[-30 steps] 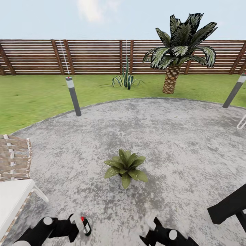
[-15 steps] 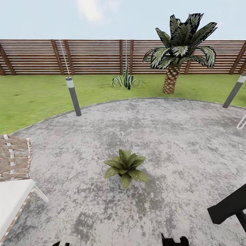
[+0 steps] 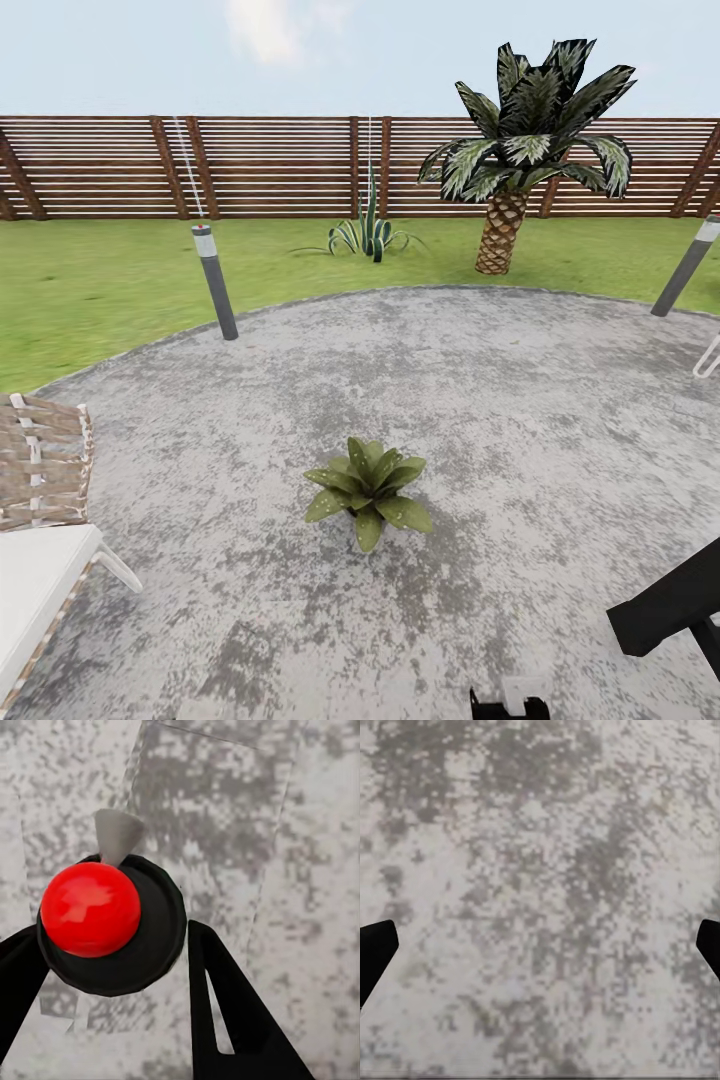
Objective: Pick up the pesticide atomizer in the garden and spray insectifuge to fully cover both potted plants in the garden.
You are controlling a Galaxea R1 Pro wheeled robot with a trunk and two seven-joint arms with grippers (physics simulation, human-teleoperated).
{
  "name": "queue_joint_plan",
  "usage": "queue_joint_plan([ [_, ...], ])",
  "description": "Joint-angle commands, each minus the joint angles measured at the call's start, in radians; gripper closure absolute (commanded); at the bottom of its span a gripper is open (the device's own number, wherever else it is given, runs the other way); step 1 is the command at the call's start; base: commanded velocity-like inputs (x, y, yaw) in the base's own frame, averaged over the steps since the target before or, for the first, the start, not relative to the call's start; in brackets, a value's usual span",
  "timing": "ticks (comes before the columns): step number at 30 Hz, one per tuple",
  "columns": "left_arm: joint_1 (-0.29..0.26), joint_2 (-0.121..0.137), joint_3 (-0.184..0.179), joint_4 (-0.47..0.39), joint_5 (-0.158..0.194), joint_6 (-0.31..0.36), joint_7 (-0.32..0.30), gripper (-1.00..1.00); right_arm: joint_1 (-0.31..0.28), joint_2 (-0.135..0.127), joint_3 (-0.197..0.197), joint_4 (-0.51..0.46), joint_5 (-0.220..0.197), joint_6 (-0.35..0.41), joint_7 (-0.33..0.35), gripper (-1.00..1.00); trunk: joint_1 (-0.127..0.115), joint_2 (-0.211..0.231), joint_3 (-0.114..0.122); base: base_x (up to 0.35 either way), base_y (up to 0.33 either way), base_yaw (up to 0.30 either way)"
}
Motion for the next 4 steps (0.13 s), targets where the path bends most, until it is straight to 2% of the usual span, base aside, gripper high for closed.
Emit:
queue_joint_plan([
  [1, 0.000, 0.001, 0.000, 0.001, -0.009, -0.003, 0.002, 1.00, 0.001, 0.000, 0.009, 0.000, -0.005, -0.001, -0.004, -1.00, 0.000, 0.000, -0.001, 0.000, 0.000, 0.000],
  [4, 0.000, 0.004, 0.000, 0.001, -0.009, -0.003, 0.002, 1.00, 0.002, 0.006, 0.009, 0.000, -0.006, 0.000, -0.003, -1.00, 0.000, 0.000, -0.001, 0.000, 0.000, 0.000],
])
